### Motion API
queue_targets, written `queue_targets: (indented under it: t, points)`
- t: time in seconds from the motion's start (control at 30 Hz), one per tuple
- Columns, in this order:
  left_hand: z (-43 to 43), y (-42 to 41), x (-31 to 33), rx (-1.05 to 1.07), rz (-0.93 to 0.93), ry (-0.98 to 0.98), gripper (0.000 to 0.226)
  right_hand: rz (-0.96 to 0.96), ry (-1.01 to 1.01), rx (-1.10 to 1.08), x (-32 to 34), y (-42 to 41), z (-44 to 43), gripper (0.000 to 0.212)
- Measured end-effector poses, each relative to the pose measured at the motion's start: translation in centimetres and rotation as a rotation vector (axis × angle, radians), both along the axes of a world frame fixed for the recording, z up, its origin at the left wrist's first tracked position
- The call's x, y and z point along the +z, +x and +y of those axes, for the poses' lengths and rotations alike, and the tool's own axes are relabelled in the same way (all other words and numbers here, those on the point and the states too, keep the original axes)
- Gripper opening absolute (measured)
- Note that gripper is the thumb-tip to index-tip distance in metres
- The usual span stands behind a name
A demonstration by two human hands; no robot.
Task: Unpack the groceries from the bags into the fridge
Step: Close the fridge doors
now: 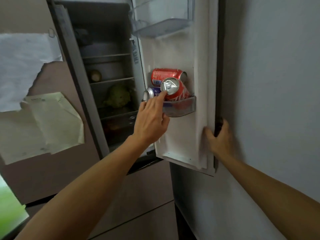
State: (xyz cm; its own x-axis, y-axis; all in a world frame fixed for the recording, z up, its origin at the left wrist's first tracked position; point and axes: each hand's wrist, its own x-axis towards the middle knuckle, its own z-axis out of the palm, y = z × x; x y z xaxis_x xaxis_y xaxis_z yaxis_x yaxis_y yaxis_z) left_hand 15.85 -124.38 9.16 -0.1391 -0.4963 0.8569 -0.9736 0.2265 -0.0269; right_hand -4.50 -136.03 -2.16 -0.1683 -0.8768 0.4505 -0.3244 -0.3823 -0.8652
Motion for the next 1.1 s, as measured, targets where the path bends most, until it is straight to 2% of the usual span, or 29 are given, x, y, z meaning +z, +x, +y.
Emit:
queue_targets:
  t: [0.1,0.2,0.27,0.43,0.57,0.8,0.93,1.1]
  points:
    - [2.6,2.8,-0.2,0.007,0.08,0.03,0.071,-0.015,-0.017,0.024,-0.3,1.6,3.7,0.093]
    - [5.2,6.0,-0.3,0.002,0.196,0.092,0.074,0.052,-0.021,0.051,-0.4,3.5,8.0,0.109]
    - [6.9,8.0,-0.5,0.015,0.244,0.122,0.075,0.123,-0.019,0.056,-0.3,5.1,10.7,0.112]
    - [10.8,10.9,-1.5,0.049,0.321,0.162,0.06,0.213,-0.086,0.065,-0.7,10.7,16.0,0.104]
    - [12.5,12.3,-1.9,-0.005,0.331,0.194,0.052,0.348,-0.144,0.107,-0.8,15.1,17.7,0.092]
    - [12.2,15.1,-2.0,-0.004,0.338,0.327,0.059,0.628,-0.335,0.229,-0.2,20.6,16.1,0.068]
    - [10.4,17.8,-2.2,0.094,0.271,0.26,0.06,0.793,-0.446,0.253,0.2,23.8,13.4,0.07]
    - [6.7,22.4,-2.4,0.477,-0.115,0.106,0.057,0.873,-0.676,0.219,-0.5,27.7,8.3,0.071]
